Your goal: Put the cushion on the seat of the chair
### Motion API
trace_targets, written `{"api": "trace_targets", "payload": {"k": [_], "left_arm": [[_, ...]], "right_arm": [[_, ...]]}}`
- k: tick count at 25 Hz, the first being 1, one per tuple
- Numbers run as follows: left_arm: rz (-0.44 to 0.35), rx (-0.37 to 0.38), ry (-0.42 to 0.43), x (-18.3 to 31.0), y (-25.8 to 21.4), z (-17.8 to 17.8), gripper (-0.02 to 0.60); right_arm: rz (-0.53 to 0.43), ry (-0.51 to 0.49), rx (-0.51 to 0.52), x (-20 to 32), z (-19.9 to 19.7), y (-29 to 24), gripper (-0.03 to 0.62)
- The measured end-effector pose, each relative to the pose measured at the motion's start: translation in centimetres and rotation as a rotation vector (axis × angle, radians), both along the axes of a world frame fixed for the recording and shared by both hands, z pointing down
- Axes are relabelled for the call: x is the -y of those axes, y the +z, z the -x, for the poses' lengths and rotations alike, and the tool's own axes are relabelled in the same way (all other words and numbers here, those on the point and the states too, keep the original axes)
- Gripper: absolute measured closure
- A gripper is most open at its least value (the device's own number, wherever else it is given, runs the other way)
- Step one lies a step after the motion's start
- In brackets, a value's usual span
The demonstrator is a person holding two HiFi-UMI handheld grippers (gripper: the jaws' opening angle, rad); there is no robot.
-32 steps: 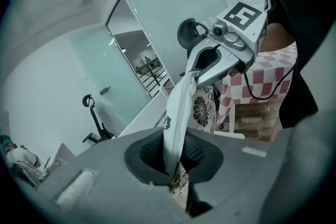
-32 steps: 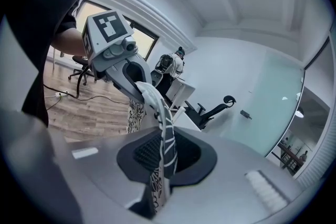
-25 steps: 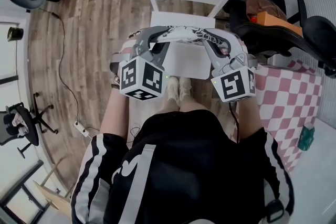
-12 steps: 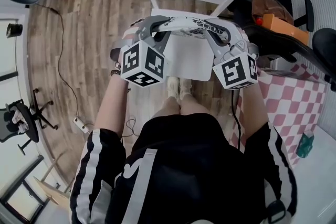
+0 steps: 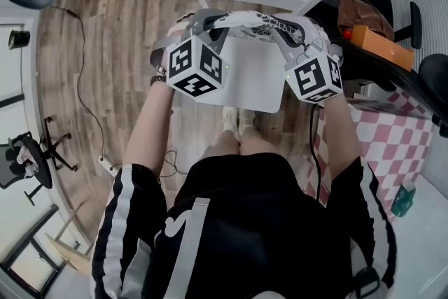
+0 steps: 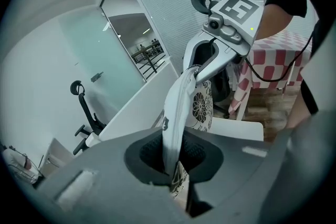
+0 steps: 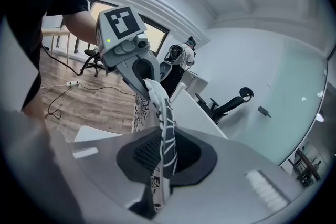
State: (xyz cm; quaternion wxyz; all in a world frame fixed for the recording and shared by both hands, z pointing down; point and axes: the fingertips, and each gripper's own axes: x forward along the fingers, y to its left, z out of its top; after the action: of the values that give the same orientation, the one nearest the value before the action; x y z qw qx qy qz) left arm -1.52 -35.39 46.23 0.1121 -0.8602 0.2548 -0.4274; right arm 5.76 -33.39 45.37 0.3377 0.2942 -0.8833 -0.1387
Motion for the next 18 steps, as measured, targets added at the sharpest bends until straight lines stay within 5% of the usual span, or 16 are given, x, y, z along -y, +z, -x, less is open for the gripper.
{"api": "trace_targets", "payload": {"k": [18], "left_arm": [[-0.034,0.02,-0.005,4.8,3.6,0.3,0.558]], "right_arm": [[-0.05,-0.06,-0.076,4.5,0.4,4.0,0.576]]}}
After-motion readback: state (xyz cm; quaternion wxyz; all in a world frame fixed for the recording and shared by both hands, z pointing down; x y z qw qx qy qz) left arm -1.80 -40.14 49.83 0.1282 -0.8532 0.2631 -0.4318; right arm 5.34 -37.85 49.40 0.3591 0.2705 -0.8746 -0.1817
